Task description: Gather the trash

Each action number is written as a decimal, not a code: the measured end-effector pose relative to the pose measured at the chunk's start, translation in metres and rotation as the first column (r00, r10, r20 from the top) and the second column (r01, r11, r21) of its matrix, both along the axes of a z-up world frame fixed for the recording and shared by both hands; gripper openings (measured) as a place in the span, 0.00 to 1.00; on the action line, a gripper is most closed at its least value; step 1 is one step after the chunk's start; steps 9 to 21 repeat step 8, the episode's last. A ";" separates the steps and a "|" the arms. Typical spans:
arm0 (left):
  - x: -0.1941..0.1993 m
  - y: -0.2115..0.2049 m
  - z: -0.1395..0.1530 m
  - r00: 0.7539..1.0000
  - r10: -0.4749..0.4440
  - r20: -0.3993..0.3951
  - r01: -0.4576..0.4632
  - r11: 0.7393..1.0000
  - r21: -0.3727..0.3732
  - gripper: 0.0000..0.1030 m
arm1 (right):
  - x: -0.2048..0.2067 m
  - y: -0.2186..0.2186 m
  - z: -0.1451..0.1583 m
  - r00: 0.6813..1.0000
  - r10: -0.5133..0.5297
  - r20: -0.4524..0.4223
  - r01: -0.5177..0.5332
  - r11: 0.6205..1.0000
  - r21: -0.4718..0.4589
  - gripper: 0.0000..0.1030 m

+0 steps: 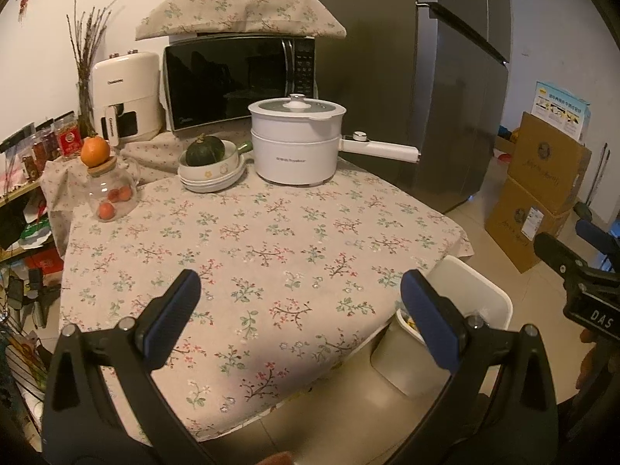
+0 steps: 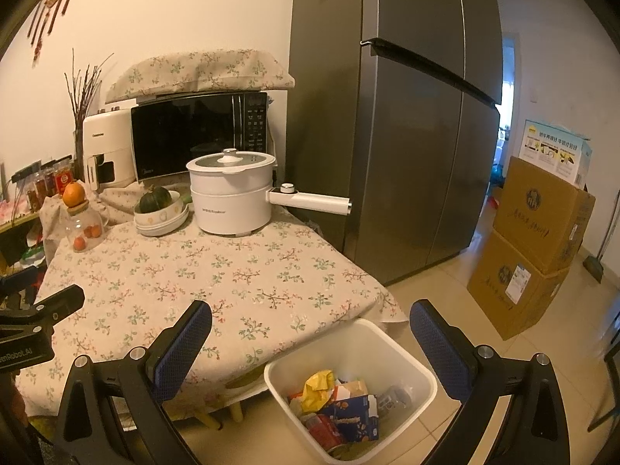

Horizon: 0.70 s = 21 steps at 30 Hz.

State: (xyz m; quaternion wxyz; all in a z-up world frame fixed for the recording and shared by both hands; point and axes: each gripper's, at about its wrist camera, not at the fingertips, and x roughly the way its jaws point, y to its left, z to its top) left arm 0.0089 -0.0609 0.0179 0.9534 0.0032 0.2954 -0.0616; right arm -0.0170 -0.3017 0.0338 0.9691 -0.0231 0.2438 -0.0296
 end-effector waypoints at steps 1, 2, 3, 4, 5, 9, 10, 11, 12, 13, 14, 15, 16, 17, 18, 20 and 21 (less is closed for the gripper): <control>0.000 0.000 0.000 1.000 -0.004 -0.001 0.004 1.000 -0.001 0.99 | 0.000 0.000 0.000 1.000 -0.001 0.000 0.001 1.000 0.000 1.00; 0.000 -0.001 0.000 1.000 -0.007 -0.001 0.007 1.000 0.000 0.99 | 0.000 0.000 0.000 1.000 -0.001 0.002 0.001 1.000 -0.001 1.00; -0.001 -0.002 0.001 1.000 -0.010 0.001 0.010 1.000 0.002 0.99 | 0.000 0.000 0.000 1.000 -0.001 0.004 0.001 1.000 -0.001 1.00; -0.001 -0.002 0.001 1.000 -0.013 0.002 0.013 1.000 0.002 0.99 | 0.000 0.000 0.000 1.000 0.000 0.005 0.000 1.000 -0.001 1.00; -0.002 -0.003 0.001 1.000 -0.018 0.002 0.018 1.000 0.000 0.99 | 0.000 0.000 0.000 1.000 0.001 0.005 -0.001 1.000 -0.002 1.00; 0.001 -0.002 0.001 0.999 -0.042 -0.025 0.042 0.999 -0.027 0.99 | 0.000 0.001 0.000 1.000 0.009 -0.001 -0.009 1.000 -0.006 1.00; 0.001 -0.002 0.001 0.999 -0.042 -0.025 0.042 0.999 -0.027 0.99 | 0.000 0.001 0.000 1.000 0.009 -0.001 -0.009 1.000 -0.006 1.00; 0.001 -0.002 0.001 0.999 -0.042 -0.025 0.042 0.999 -0.027 0.99 | 0.000 0.001 0.000 1.000 0.009 -0.001 -0.009 1.000 -0.006 1.00; 0.001 -0.002 0.001 0.999 -0.042 -0.025 0.042 0.999 -0.027 0.99 | 0.000 0.001 0.000 1.000 0.009 -0.001 -0.009 1.000 -0.006 1.00; 0.001 -0.002 0.001 0.999 -0.042 -0.025 0.042 0.999 -0.027 0.99 | 0.000 0.001 0.000 1.000 0.009 -0.001 -0.009 1.000 -0.006 1.00; 0.001 -0.002 0.001 0.999 -0.042 -0.025 0.042 0.999 -0.027 0.99 | 0.000 0.001 0.000 1.000 0.009 -0.001 -0.009 1.000 -0.006 1.00; 0.001 -0.002 0.001 0.999 -0.042 -0.025 0.042 0.999 -0.027 0.99 | 0.000 0.001 0.000 1.000 0.009 -0.001 -0.009 1.000 -0.006 1.00; 0.001 -0.002 0.001 0.999 -0.042 -0.025 0.042 0.999 -0.027 0.99 | 0.000 0.001 0.000 1.000 0.009 -0.001 -0.009 1.000 -0.006 1.00; 0.001 -0.002 0.001 0.999 -0.042 -0.025 0.042 0.999 -0.027 0.99 | 0.000 0.001 0.000 1.000 0.009 -0.001 -0.009 1.000 -0.006 1.00; 0.001 -0.002 0.001 0.999 -0.042 -0.025 0.042 0.999 -0.027 0.99 | 0.000 0.001 0.000 1.000 0.009 -0.001 -0.009 1.000 -0.006 1.00; 0.001 -0.002 0.001 0.999 -0.042 -0.025 0.042 0.999 -0.027 0.99 | 0.000 0.001 0.000 1.000 0.009 -0.001 -0.009 1.000 -0.006 1.00; 0.001 -0.002 0.001 0.999 -0.042 -0.025 0.042 0.999 -0.027 0.99 | 0.000 0.001 0.000 1.000 0.009 -0.001 -0.009 1.000 -0.006 1.00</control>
